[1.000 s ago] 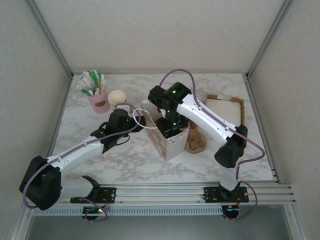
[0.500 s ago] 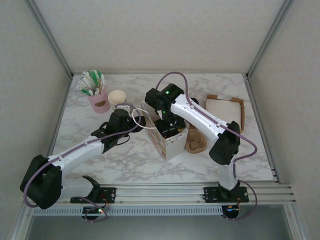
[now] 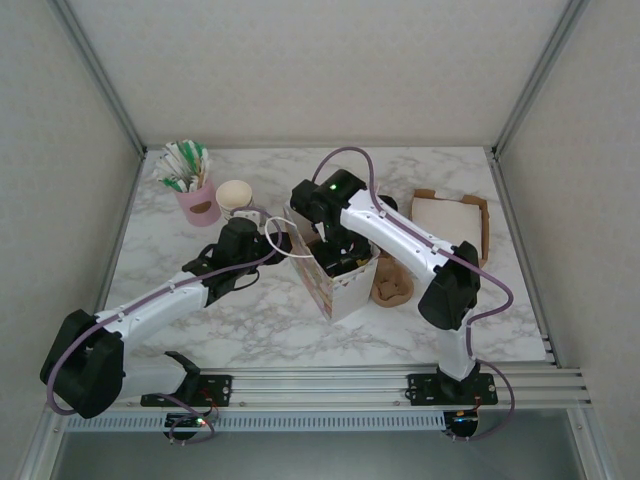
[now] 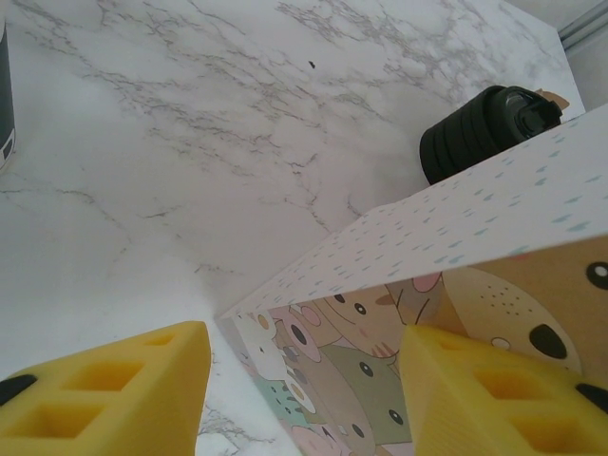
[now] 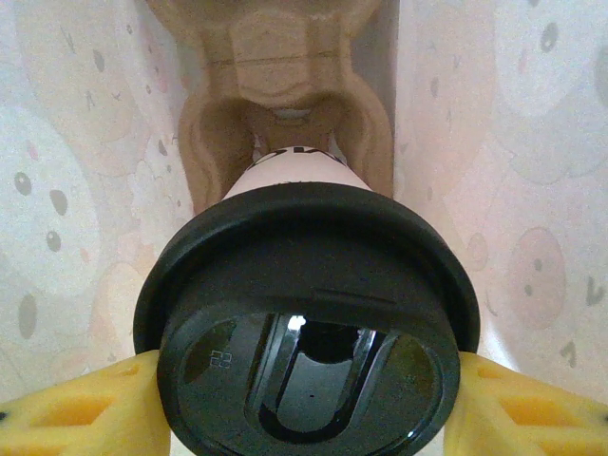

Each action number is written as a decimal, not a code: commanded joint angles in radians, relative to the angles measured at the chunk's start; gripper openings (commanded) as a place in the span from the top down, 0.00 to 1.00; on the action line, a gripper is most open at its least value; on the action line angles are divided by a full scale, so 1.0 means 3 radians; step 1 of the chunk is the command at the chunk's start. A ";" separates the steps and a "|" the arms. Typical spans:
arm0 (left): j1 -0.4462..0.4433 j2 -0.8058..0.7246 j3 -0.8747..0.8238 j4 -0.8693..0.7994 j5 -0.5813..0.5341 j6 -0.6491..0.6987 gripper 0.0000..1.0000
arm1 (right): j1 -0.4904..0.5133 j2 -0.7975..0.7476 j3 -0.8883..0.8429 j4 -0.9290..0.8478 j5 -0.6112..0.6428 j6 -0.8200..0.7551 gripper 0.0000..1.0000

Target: Pack the takeout coffee

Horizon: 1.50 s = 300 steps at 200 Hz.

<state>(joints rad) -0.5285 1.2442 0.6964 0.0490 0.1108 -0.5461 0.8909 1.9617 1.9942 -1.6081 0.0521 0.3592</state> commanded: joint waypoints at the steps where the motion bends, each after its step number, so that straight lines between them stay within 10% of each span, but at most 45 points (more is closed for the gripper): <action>1: -0.0012 -0.0112 0.0018 0.0011 -0.0057 0.0066 0.44 | 0.0017 0.0020 -0.0005 -0.0354 0.0000 0.0011 0.36; 300: -0.0018 -0.0174 0.0013 -0.0067 -0.0078 0.0107 0.42 | 0.0062 -0.0201 -0.0105 -0.0025 0.0185 0.0060 0.36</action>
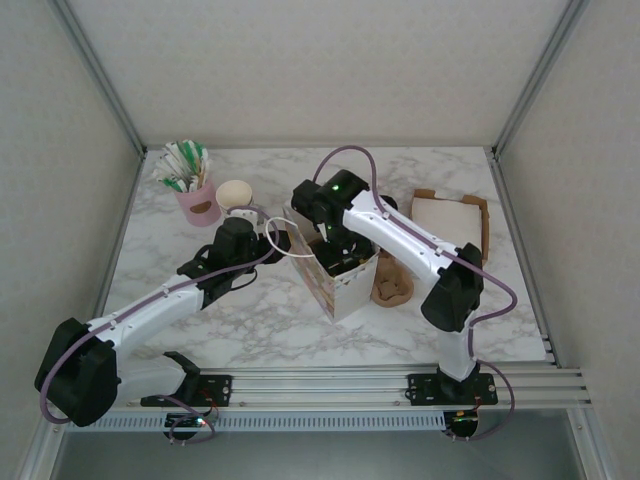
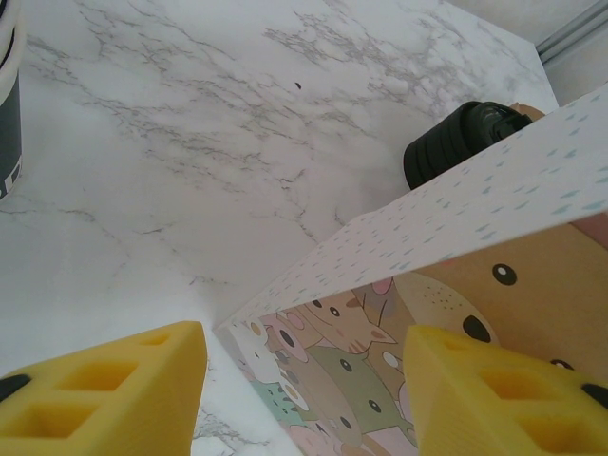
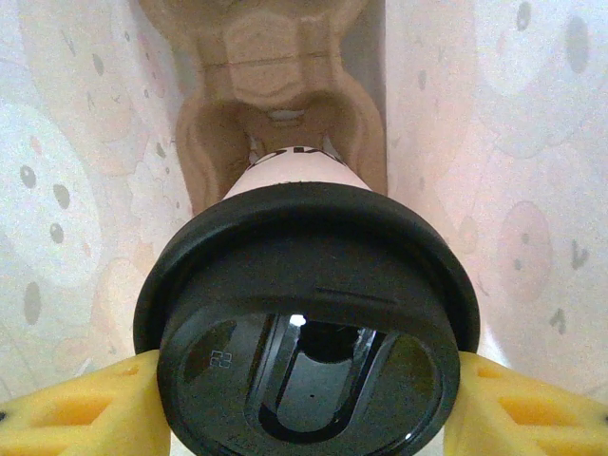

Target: Pack the takeout coffee

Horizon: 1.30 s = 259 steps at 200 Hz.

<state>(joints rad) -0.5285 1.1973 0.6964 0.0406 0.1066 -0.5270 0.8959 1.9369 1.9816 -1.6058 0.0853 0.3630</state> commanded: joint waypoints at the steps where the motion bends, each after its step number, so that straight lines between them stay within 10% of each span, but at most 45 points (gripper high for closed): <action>1: -0.0018 -0.0018 0.0017 -0.0039 -0.0064 0.0044 0.42 | 0.0046 -0.0120 -0.0064 -0.0030 0.0077 0.0045 0.36; 259: -0.0015 -0.0018 0.0072 -0.0135 -0.0095 0.0080 0.43 | 0.0058 -0.0172 -0.0147 0.0093 0.0073 0.0028 0.36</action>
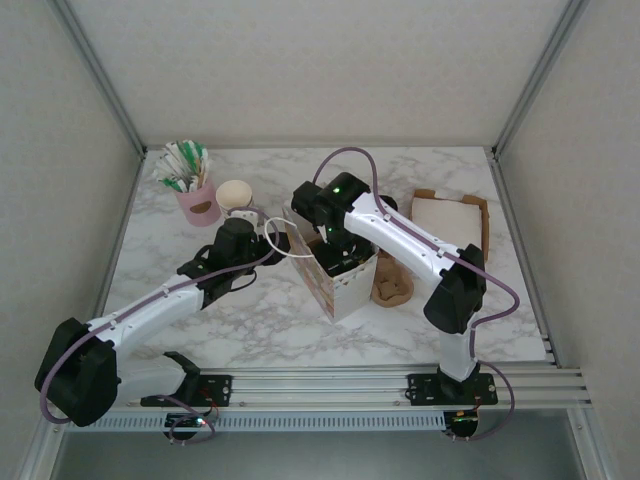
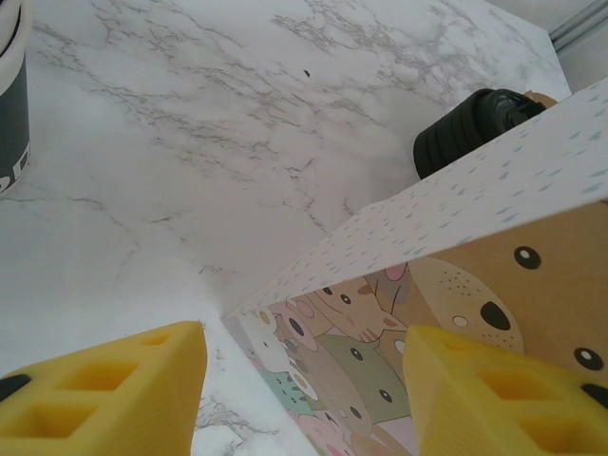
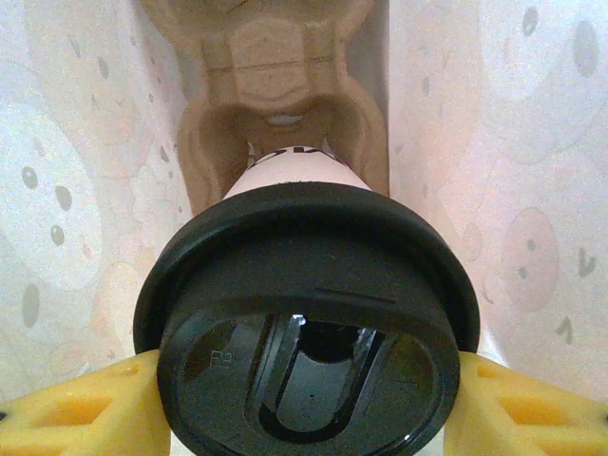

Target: Pack the takeout coffee

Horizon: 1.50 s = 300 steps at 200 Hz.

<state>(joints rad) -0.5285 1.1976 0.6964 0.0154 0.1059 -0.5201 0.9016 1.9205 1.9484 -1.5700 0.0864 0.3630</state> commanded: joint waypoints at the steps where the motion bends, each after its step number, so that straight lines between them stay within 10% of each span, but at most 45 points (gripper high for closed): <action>1: -0.0016 -0.0019 0.0072 -0.0051 -0.0092 0.0057 0.43 | 0.0038 -0.0118 -0.0036 -0.0027 0.0067 0.0030 0.36; 300: -0.0018 0.0006 0.0077 -0.0066 -0.0095 0.0055 0.43 | 0.0048 -0.0226 -0.0195 0.0174 0.0049 0.0019 0.36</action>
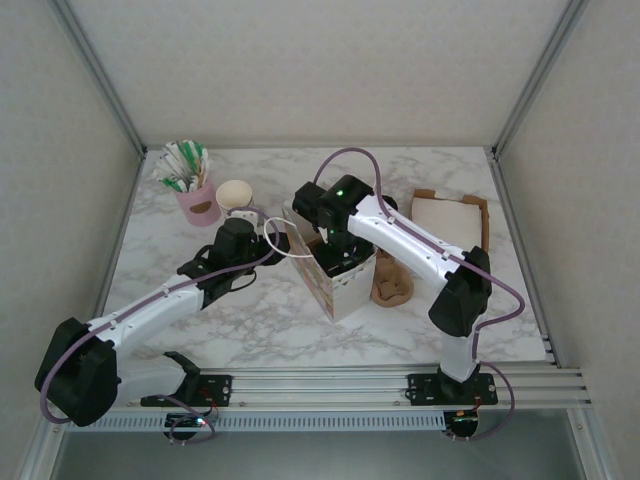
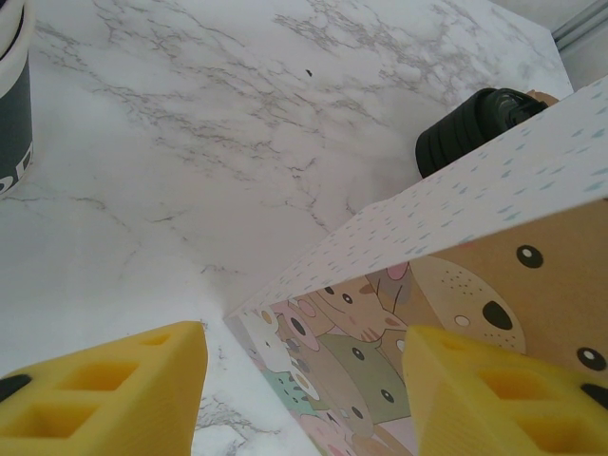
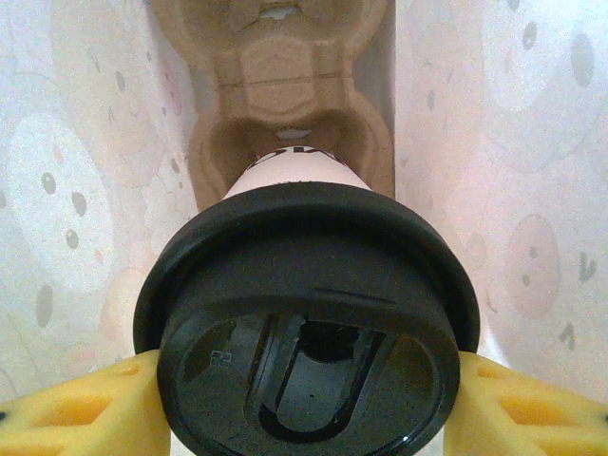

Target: Pack the takeout coffee

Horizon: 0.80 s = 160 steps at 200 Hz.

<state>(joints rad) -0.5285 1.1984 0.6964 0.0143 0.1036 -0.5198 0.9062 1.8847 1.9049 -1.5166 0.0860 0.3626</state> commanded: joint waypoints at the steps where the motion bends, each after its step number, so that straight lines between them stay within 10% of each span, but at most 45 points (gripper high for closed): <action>1: -0.0018 0.0004 0.0077 -0.0063 -0.0086 0.0055 0.43 | 0.0033 -0.0109 -0.0053 -0.0003 0.0051 0.0020 0.36; 160: -0.0018 -0.0001 0.0080 -0.0066 -0.0085 0.0055 0.43 | 0.0037 -0.0081 -0.0171 0.0072 0.0016 0.0023 0.36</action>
<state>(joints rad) -0.5285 1.1984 0.6964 0.0029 0.1036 -0.5198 0.9062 1.8843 1.8721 -1.4925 0.0856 0.3626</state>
